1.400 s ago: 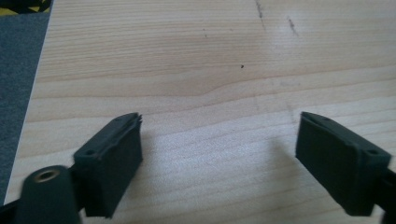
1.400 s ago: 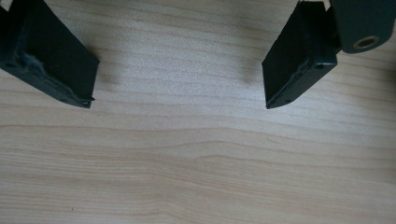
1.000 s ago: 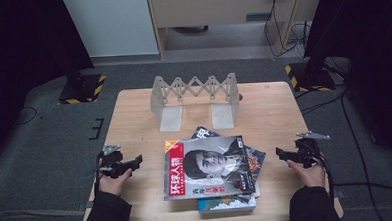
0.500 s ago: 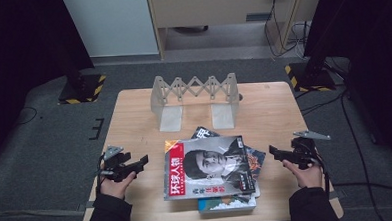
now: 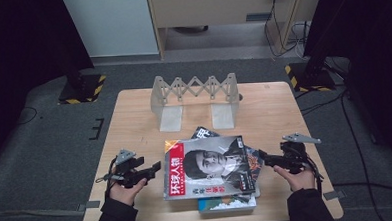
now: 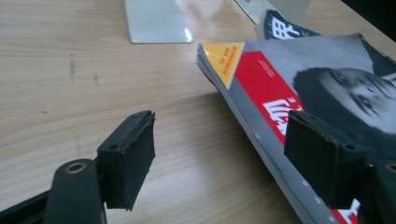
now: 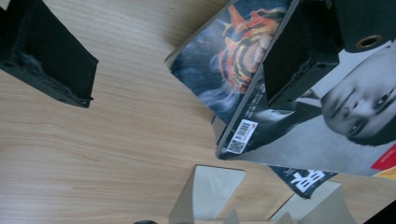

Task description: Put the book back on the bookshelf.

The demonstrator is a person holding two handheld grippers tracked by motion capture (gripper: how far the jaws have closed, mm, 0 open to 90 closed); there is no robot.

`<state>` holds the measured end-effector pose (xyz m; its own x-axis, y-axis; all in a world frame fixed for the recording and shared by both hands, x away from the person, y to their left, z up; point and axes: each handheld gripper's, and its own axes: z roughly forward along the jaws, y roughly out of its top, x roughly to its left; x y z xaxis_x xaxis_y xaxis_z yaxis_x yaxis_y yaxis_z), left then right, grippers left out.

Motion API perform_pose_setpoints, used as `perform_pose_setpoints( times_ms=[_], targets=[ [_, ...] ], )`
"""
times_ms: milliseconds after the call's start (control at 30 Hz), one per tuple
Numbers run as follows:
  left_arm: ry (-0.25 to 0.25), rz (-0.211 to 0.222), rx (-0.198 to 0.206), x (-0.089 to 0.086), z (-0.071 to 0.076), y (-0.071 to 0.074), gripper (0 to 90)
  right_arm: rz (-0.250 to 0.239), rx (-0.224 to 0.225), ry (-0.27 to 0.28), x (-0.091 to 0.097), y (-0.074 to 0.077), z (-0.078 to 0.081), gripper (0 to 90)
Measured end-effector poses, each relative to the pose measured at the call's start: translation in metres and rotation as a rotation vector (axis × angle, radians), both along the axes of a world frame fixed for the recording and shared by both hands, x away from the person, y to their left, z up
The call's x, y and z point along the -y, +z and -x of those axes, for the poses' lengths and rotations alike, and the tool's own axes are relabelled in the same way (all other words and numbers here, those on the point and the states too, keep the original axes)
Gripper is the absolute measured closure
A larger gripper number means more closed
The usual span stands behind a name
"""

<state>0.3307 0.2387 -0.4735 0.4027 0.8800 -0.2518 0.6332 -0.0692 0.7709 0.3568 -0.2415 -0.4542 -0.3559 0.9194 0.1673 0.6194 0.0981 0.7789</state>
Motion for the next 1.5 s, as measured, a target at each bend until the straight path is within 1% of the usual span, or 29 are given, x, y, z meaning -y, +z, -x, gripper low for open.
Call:
perform_pose_setpoints(
  times_ms=[133,200,300,400,567,633,700,767,800,900,1033,1067,1200,1300,1400,1500],
  targets=[
    [-0.031,0.002,-0.014,0.009,0.002,-0.002,23.3,0.011,-0.003,0.02,-0.007,-0.001,0.003,9.9],
    [-0.038,-0.002,-0.024,0.013,0.004,-0.004,23.4,0.01,-0.012,0.031,-0.012,-0.001,0.005,10.3],
    [-0.058,0.001,-0.034,0.018,0.005,-0.006,23.5,0.013,-0.021,0.064,-0.02,-0.003,0.007,10.4],
    [-0.064,0.0,-0.045,0.022,0.006,-0.007,23.4,0.024,-0.013,0.093,-0.03,-0.006,0.01,10.7],
    [-0.076,0.001,-0.072,0.024,0.006,-0.011,23.6,0.018,-0.023,0.127,-0.043,-0.01,0.012,11.8],
    [-0.081,0.009,-0.083,0.024,0.007,-0.012,24.2,0.0,-0.033,0.131,-0.048,-0.013,0.012,11.8],
    [-0.086,0.021,-0.092,0.024,0.007,-0.013,24.7,-0.007,-0.034,0.134,-0.051,-0.016,0.012,12.5],
    [-0.092,0.029,-0.106,0.024,0.008,-0.014,25.2,0.002,-0.032,0.147,-0.055,-0.018,0.012,13.4],
    [-0.096,0.028,-0.11,0.025,0.008,-0.014,25.7,0.006,-0.04,0.151,-0.056,-0.02,0.012,13.4],
    [-0.11,0.026,-0.131,0.028,0.012,-0.016,26.6,0.011,-0.054,0.166,-0.061,-0.024,0.013,13.5],
    [-0.125,0.035,-0.145,0.033,0.016,-0.018,26.9,0.006,-0.072,0.181,-0.065,-0.029,0.014,13.8],
    [-0.127,0.038,-0.146,0.033,0.017,-0.018,26.9,0.011,-0.075,0.184,-0.066,-0.03,0.013,13.5],
    [-0.143,0.062,-0.168,0.035,0.02,-0.02,27.2,0.018,-0.064,0.19,-0.069,-0.031,0.014,13.5],
    [-0.164,0.082,-0.194,0.037,0.019,-0.022,26.9,0.028,-0.061,0.194,-0.069,-0.032,0.014,13.5],
    [-0.177,0.09,-0.207,0.039,0.019,-0.024,26.4,0.04,-0.054,0.196,-0.07,-0.032,0.014,13.4],
    [-0.19,0.114,-0.226,0.04,0.017,-0.026,26.1,0.042,-0.049,0.197,-0.07,-0.033,0.014,13.4]
  ],
)
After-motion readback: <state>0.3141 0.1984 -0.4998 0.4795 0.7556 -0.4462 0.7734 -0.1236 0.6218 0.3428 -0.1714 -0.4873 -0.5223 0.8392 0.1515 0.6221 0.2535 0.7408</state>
